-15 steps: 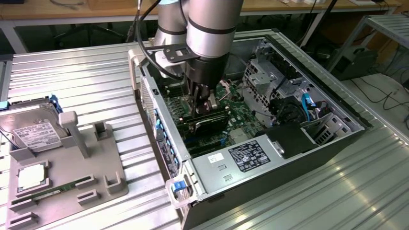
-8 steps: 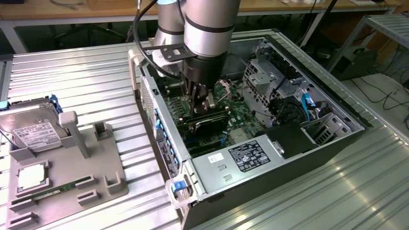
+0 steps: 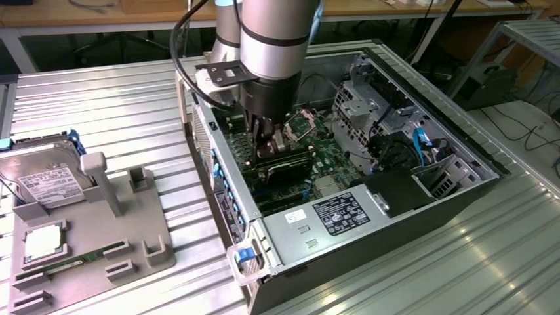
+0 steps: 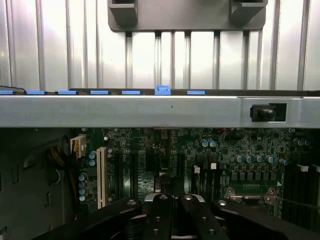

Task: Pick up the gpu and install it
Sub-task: 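Press down on the gpu until it lock into place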

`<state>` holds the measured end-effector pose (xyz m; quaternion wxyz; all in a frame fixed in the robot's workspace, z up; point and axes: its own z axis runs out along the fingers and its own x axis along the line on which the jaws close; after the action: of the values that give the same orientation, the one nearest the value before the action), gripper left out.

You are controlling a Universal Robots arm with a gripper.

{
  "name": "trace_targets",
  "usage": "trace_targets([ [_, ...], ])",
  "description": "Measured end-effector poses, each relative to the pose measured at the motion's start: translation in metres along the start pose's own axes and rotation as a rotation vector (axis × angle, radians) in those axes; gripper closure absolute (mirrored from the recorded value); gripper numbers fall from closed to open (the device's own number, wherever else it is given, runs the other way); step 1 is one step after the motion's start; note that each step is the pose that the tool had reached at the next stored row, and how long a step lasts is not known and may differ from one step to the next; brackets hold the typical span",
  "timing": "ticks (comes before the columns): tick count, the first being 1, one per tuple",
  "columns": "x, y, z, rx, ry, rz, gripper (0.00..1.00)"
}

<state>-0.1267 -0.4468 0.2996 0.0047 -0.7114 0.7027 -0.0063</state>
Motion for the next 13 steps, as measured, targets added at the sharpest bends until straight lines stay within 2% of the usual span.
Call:
trace_targets([
  [2, 0.000, 0.0003, 0.0000, -0.0012, 0.0000, -0.001, 0.89],
  [3, 0.000, -0.0001, 0.0000, -0.0048, -0.0001, -0.001, 0.89],
  [4, 0.000, -0.0012, 0.0000, -0.0119, -0.0001, -0.001, 0.89],
  [5, 0.000, -0.0036, 0.0000, -0.0264, -0.0004, -0.001, 0.89],
  [9, 0.000, -0.0100, 0.0002, -0.0986, -0.0015, -0.001, 0.89],
  [13, 0.000, -0.0133, 0.0002, -0.1736, -0.0023, -0.001, 0.89],
])
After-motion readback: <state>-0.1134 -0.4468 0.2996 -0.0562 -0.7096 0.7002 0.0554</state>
